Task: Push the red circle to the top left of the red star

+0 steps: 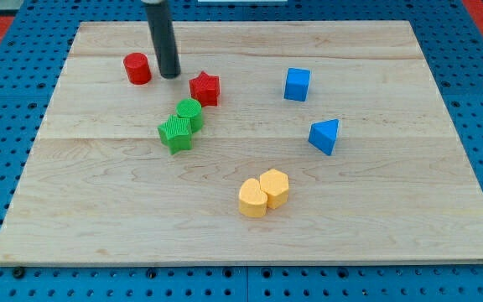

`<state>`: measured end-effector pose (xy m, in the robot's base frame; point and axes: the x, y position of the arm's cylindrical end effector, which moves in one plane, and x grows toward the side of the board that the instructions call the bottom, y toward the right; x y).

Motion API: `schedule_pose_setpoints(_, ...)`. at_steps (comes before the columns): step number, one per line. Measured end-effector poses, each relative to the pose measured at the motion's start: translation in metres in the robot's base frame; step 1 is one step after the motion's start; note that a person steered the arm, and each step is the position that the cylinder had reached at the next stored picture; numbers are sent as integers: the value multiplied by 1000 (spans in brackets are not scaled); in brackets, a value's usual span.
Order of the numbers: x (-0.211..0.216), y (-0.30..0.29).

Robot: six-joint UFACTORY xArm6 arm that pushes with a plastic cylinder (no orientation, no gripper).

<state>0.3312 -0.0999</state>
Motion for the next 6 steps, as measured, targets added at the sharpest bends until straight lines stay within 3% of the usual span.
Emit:
schedule_pose_setpoints(2,-59,-119)
schedule_pose_setpoints(3,-14,-115)
schedule_pose_setpoints(4,-32,-205)
schedule_pose_setpoints(5,-67,-200)
schedule_pose_setpoints(6,-70,-114)
